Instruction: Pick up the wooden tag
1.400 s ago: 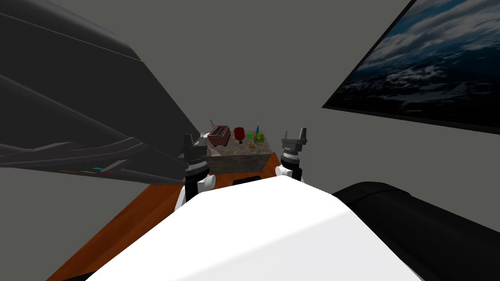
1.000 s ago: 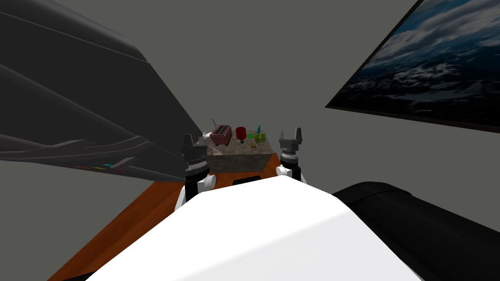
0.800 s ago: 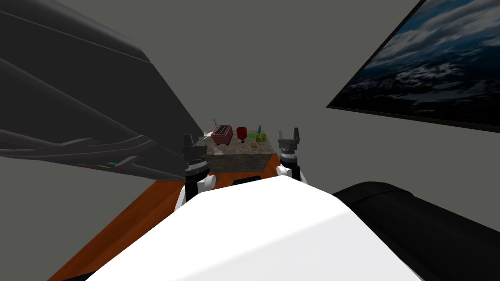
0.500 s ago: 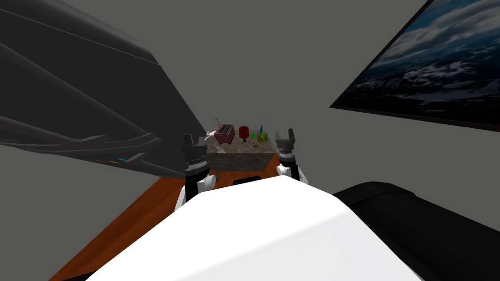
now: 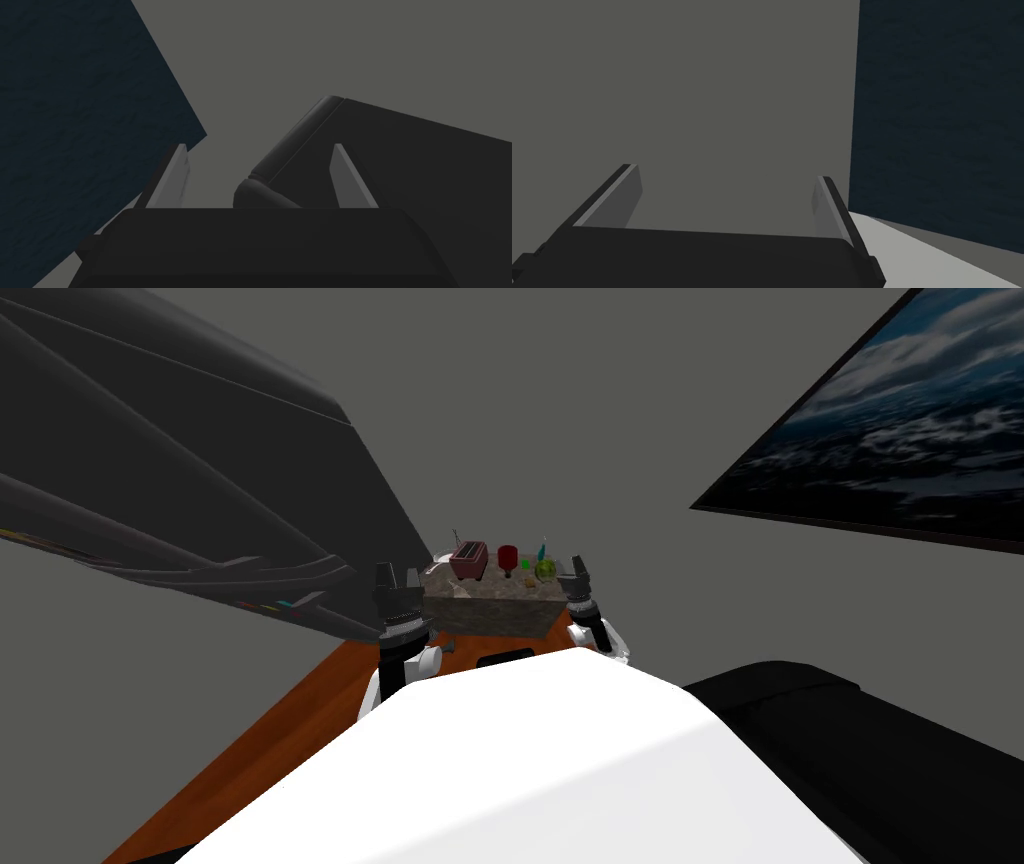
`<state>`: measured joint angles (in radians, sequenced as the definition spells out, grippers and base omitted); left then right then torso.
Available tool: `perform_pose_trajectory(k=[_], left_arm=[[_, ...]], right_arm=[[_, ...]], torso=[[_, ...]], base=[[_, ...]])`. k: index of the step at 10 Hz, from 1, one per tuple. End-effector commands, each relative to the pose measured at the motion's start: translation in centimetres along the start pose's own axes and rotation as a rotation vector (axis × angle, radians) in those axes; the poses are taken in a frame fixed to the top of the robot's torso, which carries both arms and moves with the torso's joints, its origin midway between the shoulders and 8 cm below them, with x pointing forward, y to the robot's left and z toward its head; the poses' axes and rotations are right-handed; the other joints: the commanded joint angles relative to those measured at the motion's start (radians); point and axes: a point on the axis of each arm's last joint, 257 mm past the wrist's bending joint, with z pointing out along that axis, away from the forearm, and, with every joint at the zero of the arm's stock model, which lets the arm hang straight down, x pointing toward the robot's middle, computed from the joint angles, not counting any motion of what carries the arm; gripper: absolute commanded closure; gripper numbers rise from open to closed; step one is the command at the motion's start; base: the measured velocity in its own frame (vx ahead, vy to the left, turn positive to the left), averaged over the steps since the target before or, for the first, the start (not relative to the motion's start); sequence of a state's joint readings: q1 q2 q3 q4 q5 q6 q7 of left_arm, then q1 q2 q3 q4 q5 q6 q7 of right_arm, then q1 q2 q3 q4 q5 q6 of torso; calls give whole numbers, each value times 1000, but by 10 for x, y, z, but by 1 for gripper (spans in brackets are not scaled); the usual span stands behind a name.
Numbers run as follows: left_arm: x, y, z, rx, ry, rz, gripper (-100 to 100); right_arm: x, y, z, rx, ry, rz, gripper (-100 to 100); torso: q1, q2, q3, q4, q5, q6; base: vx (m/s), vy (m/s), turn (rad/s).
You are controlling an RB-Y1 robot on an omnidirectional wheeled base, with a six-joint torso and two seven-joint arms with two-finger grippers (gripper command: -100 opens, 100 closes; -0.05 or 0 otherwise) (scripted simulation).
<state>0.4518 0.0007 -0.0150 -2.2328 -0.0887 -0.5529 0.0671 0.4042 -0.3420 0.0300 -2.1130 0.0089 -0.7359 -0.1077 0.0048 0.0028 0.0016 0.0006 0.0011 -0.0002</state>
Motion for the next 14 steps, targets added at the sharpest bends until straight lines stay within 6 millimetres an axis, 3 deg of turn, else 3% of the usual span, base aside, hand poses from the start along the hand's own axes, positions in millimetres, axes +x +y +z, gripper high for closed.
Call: perform_pose_trajectory(k=[1,9,14], left_arm=[[0,0,0,0,0,0,0],[0,0,0,0,0,0,0],[0,0,0,0,0,0,0]], right_arm=[[5,-5,-1,2,38,-18,-100],[44,-63,-20,46,370,-221,-100],[45,-114,-52,124,568,-372,-100]], torso=[[0,0,0,0,0,0],[-1,-2,-1,0,0,0],[0,-2,-1,0,0,1]], base=[[-31,66,48],[-25,78,100],[-5,86,82]])
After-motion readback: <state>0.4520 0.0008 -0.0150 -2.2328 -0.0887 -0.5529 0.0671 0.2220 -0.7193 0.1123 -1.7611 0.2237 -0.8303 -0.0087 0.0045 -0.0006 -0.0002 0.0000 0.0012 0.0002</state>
